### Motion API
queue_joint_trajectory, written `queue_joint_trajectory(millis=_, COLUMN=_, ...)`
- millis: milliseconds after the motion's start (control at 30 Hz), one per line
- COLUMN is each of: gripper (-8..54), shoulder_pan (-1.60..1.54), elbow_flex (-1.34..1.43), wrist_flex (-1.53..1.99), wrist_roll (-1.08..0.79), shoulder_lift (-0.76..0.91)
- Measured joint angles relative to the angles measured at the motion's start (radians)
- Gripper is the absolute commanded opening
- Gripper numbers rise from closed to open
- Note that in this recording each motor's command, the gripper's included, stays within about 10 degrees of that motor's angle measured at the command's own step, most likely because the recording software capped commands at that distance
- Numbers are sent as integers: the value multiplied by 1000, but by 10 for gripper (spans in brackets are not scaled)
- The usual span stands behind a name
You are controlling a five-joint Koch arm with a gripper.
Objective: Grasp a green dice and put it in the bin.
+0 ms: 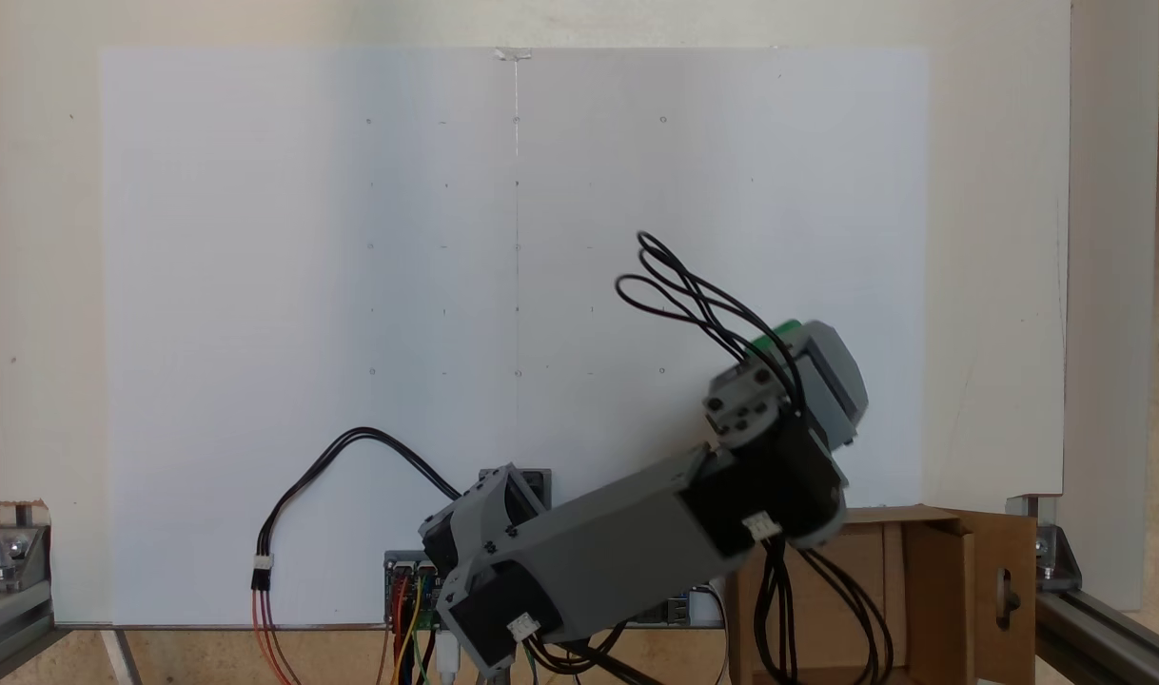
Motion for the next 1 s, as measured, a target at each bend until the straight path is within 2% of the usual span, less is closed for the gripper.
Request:
queue_joint_trajectory(millis=333, gripper=121, shoulder_pan=535, elbow_flex=0, wrist_flex=0, wrist_roll=-255, shoulder_lift=-5)
queue_joint_trajectory(millis=467, gripper=121, shoulder_pan=678, elbow_flex=0, wrist_flex=-35, wrist_roll=-311, shoulder_lift=-80)
queue_joint_trajectory(millis=800, gripper=121, shoulder_pan=807, elbow_flex=196, wrist_flex=-397, wrist_roll=-359, shoulder_lift=-301)
queue_joint_trajectory(millis=967, gripper=121, shoulder_pan=827, elbow_flex=196, wrist_flex=-437, wrist_roll=-374, shoulder_lift=-328)
queue_joint_trajectory(millis=1000, gripper=139, shoulder_pan=827, elbow_flex=198, wrist_flex=-437, wrist_roll=-374, shoulder_lift=-330)
